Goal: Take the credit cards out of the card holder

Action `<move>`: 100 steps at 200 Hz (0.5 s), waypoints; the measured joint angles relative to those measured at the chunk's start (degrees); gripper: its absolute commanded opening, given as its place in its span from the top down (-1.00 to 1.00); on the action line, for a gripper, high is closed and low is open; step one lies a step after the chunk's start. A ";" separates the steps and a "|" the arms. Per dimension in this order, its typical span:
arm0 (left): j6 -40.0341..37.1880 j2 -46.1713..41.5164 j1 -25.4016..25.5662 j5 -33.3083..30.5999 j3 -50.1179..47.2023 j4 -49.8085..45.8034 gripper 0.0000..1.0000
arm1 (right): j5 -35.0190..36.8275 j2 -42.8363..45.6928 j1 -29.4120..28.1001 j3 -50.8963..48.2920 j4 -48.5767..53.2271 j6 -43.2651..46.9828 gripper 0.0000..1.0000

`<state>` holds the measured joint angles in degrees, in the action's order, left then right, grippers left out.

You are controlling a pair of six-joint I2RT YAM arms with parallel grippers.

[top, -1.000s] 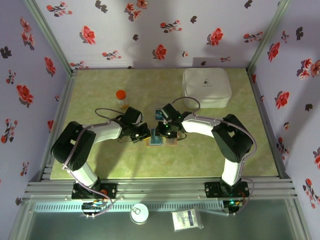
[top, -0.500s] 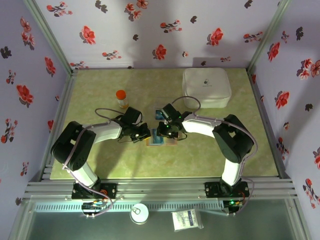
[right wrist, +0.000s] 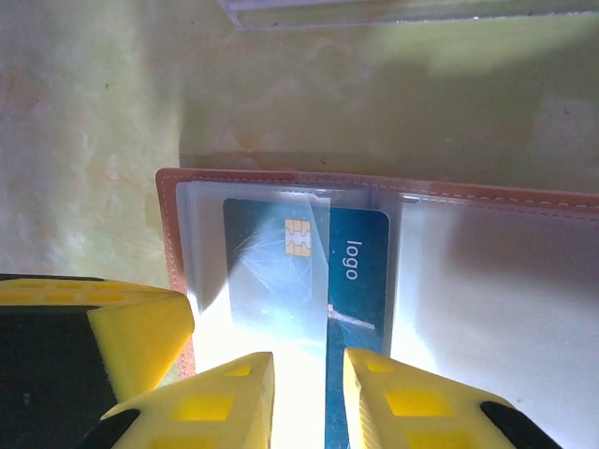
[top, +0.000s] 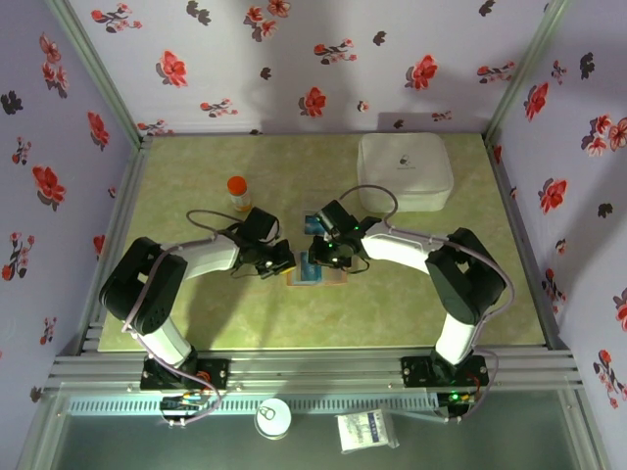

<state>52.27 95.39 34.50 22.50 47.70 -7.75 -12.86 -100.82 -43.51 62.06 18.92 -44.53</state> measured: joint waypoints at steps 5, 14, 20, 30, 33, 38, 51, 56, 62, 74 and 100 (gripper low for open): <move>0.00 0.00 0.02 0.02 0.24 -0.09 0.95 | 0.00 0.07 0.02 -0.07 0.00 0.00 0.48; 0.00 0.00 0.15 0.04 0.72 -0.17 0.95 | 0.02 0.17 0.07 -0.31 -0.04 -0.02 0.47; 0.00 0.00 0.28 0.04 1.05 -0.22 0.95 | 0.00 0.24 0.13 -0.55 -0.04 -0.02 0.47; -0.02 0.00 0.63 0.09 1.75 -0.28 0.96 | 0.00 0.35 0.13 -0.94 -0.13 -0.04 0.48; -0.02 0.00 0.72 0.07 1.95 -0.26 0.96 | 0.00 0.35 0.13 -1.07 -0.20 -0.02 0.47; -0.07 0.00 0.92 0.09 2.27 -0.26 0.96 | 0.00 0.35 0.13 -1.25 -0.24 -0.04 0.48; -0.13 0.02 1.38 0.13 2.97 -0.24 0.98 | 0.00 0.35 0.20 -1.64 -0.24 -0.04 0.47; -0.13 0.04 1.55 0.20 3.17 -0.26 0.98 | -0.02 0.35 0.20 -1.75 -0.31 -0.04 0.47; -0.13 0.13 1.64 0.22 3.32 -0.24 0.99 | -0.02 0.35 0.31 -1.92 -0.48 -0.04 0.47; -0.13 0.39 1.79 0.22 3.43 -0.26 1.00 | -0.04 0.35 0.42 -2.14 -0.72 -0.07 0.47; -0.17 1.31 1.88 0.17 3.43 -0.55 1.00 | -0.26 0.35 0.76 -2.23 -1.29 -0.07 0.47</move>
<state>52.10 96.71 36.38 22.68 51.13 -8.29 -13.13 -100.47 -42.74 59.83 17.63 -44.60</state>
